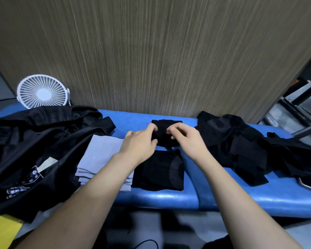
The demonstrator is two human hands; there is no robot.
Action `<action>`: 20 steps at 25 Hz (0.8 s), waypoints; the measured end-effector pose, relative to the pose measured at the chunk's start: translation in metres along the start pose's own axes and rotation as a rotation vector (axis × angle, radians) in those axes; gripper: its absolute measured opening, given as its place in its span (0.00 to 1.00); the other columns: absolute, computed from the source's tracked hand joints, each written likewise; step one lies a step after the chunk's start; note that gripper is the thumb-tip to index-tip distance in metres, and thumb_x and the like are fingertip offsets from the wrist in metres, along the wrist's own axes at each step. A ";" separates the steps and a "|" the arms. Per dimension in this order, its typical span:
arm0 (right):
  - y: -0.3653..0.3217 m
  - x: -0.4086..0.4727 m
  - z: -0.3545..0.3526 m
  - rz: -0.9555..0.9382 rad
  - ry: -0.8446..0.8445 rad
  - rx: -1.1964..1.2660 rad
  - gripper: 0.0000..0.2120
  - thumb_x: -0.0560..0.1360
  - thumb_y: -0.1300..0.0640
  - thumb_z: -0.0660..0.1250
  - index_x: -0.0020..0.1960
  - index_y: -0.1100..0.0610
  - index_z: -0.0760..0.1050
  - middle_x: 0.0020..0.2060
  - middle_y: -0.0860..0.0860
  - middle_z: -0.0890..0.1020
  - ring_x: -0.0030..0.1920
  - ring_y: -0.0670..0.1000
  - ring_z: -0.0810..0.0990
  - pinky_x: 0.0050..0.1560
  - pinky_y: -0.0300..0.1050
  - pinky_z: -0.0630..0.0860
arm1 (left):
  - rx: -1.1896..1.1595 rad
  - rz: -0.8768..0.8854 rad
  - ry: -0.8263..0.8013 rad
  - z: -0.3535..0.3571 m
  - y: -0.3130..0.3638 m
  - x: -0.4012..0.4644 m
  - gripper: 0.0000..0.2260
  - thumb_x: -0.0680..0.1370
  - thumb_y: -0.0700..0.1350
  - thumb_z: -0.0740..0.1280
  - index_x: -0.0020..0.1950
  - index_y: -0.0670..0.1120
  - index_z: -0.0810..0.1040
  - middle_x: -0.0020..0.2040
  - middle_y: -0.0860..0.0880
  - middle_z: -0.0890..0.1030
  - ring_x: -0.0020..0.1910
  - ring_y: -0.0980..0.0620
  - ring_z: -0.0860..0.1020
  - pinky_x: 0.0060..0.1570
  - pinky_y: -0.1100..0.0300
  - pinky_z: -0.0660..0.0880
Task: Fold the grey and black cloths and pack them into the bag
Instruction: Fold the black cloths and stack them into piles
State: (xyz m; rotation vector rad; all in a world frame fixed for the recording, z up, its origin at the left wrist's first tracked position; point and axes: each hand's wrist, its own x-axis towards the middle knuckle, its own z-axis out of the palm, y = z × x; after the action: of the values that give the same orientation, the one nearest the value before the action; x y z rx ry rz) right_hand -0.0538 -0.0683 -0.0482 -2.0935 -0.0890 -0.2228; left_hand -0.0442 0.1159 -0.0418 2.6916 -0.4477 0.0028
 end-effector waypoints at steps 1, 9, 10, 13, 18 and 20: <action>0.005 -0.001 -0.005 -0.001 0.058 -0.035 0.07 0.80 0.54 0.65 0.49 0.48 0.82 0.47 0.44 0.84 0.49 0.44 0.81 0.54 0.42 0.76 | 0.026 0.011 0.000 0.001 0.002 0.001 0.17 0.83 0.54 0.57 0.72 0.56 0.63 0.52 0.50 0.80 0.55 0.46 0.77 0.62 0.53 0.65; 0.044 0.003 -0.016 0.112 -0.002 -0.398 0.18 0.81 0.58 0.64 0.70 0.48 0.75 0.52 0.48 0.73 0.58 0.51 0.69 0.60 0.40 0.66 | 0.164 -0.068 -0.103 0.012 0.006 0.013 0.20 0.83 0.60 0.52 0.72 0.60 0.72 0.63 0.51 0.74 0.64 0.49 0.71 0.68 0.53 0.60; 0.042 0.005 -0.015 0.115 -0.012 -0.415 0.18 0.81 0.58 0.65 0.70 0.47 0.75 0.52 0.47 0.72 0.57 0.50 0.67 0.59 0.39 0.65 | 0.160 -0.069 -0.104 0.011 0.005 0.013 0.19 0.83 0.59 0.52 0.72 0.59 0.72 0.63 0.51 0.74 0.64 0.49 0.71 0.68 0.52 0.60; 0.040 0.007 -0.013 0.101 -0.036 -0.462 0.19 0.79 0.59 0.66 0.67 0.46 0.76 0.47 0.45 0.71 0.53 0.50 0.66 0.57 0.39 0.65 | 0.157 -0.054 -0.103 0.010 0.005 0.014 0.19 0.83 0.58 0.54 0.72 0.59 0.72 0.63 0.52 0.74 0.64 0.50 0.71 0.69 0.53 0.60; 0.027 0.005 -0.013 0.222 0.083 -0.067 0.12 0.74 0.62 0.72 0.57 0.51 0.82 0.45 0.45 0.73 0.45 0.44 0.75 0.50 0.36 0.73 | 0.127 -0.055 -0.073 0.010 0.006 0.015 0.18 0.83 0.57 0.55 0.70 0.58 0.74 0.63 0.53 0.75 0.63 0.50 0.73 0.68 0.53 0.60; 0.020 0.004 -0.012 0.318 0.085 0.249 0.10 0.74 0.63 0.72 0.54 0.54 0.82 0.46 0.52 0.76 0.40 0.47 0.79 0.48 0.45 0.81 | 0.111 -0.051 -0.061 0.011 0.007 0.014 0.17 0.83 0.57 0.56 0.69 0.58 0.75 0.62 0.53 0.75 0.62 0.50 0.74 0.68 0.54 0.60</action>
State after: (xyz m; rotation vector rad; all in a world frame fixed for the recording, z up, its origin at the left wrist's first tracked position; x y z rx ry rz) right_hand -0.0483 -0.0888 -0.0587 -1.8172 0.2541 -0.1007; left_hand -0.0342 0.1013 -0.0482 2.8176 -0.4077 -0.0716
